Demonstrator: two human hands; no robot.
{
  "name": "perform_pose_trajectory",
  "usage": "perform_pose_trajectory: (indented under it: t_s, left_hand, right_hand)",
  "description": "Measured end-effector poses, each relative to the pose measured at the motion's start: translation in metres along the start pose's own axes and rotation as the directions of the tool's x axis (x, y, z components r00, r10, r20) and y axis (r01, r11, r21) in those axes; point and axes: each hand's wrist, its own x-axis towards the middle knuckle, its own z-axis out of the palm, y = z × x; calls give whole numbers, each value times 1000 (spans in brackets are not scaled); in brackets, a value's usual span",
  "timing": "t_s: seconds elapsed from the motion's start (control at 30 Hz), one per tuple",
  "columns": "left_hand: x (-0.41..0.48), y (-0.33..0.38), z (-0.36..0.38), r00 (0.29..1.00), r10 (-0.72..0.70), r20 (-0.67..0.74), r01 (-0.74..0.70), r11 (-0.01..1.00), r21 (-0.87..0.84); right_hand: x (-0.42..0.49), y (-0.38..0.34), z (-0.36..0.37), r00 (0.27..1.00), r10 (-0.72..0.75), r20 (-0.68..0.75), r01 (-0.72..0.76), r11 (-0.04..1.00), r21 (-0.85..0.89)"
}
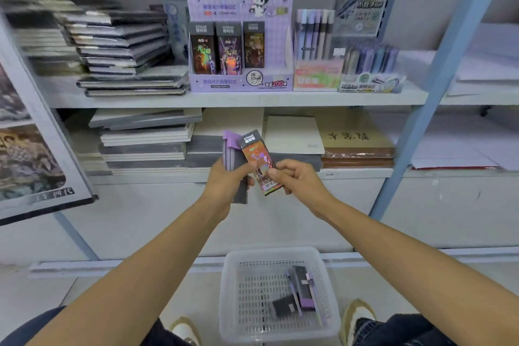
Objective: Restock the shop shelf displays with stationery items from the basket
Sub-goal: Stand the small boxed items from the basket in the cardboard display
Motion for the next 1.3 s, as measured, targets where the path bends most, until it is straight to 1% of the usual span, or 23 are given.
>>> perform_pose_trajectory:
  t_s: [0.07, 0.13, 0.23, 0.3, 0.33, 0.4, 0.47, 0.53, 0.57, 0.63, 0.7, 0.8, 0.9, 1.07, 1.17, 1.3]
  left_hand:
    - [2, 15, 0, 994, 108, -25, -108, 994, 29]
    - [4, 30, -2, 980, 197, 10, -197, 975, 103]
    - [4, 53, -4, 955, 259, 142, -280, 947, 158]
    - [6, 69, -4, 933, 281, 225, -320, 934, 160]
    - [8, 78, -4, 930, 280, 240, -321, 934, 156]
    - [15, 94, -4, 939, 262, 223, -293, 948, 124]
    - [24, 110, -6, 956, 217, 199, -221, 975, -1]
    - [34, 125, -10, 960, 189, 206, -162, 977, -141]
    - [39, 130, -12, 960, 196, 202, -164, 973, -164]
    - [47, 138, -17, 957, 227, 183, -199, 967, -159]
    - [54, 142, -21, 948, 257, 188, -223, 957, -185]
    - [60, 146, -28, 931, 320, 176, -269, 927, -261]
    - [63, 149, -34, 930, 351, 111, -314, 913, -261]
    - [68, 149, -37, 937, 343, 72, -317, 918, -239]
    - [67, 150, -38, 933, 350, 85, -317, 911, -264]
    - [66, 150, -39, 929, 354, 112, -319, 915, -246]
  right_hand:
    - [7, -16, 2, 999, -45, 19, 45, 999, 4]
    - [14, -38, 1, 993, -121, 13, 121, 992, -17]
    - [28, -75, 0, 969, -246, -3, 246, 969, -24]
    - [38, -97, -2, 961, -275, -2, 274, 960, -59]
    - [43, -107, -3, 959, -282, 0, 281, 956, -88]
    - [55, -126, -10, 954, -301, -13, 296, 945, -137]
    - [67, -145, -19, 941, -330, -76, 318, 938, -135]
    - [83, -165, -27, 913, -371, -171, 354, 927, -120]
    - [92, -175, -31, 893, -392, -221, 373, 919, -124]
    - [111, -191, -37, 846, -450, -286, 418, 892, -170]
    - [130, -202, -40, 811, -510, -287, 448, 856, -258]
    - [155, -205, -38, 829, -501, -248, 398, 840, -369]
    - [173, -200, -32, 847, -490, -205, 349, 805, -479]
    - [188, -190, -22, 858, -502, -110, 341, 717, -608]
    - [193, -192, -21, 888, -457, -51, 315, 685, -658]
    - [195, -206, -31, 938, -345, 44, 287, 698, -656]
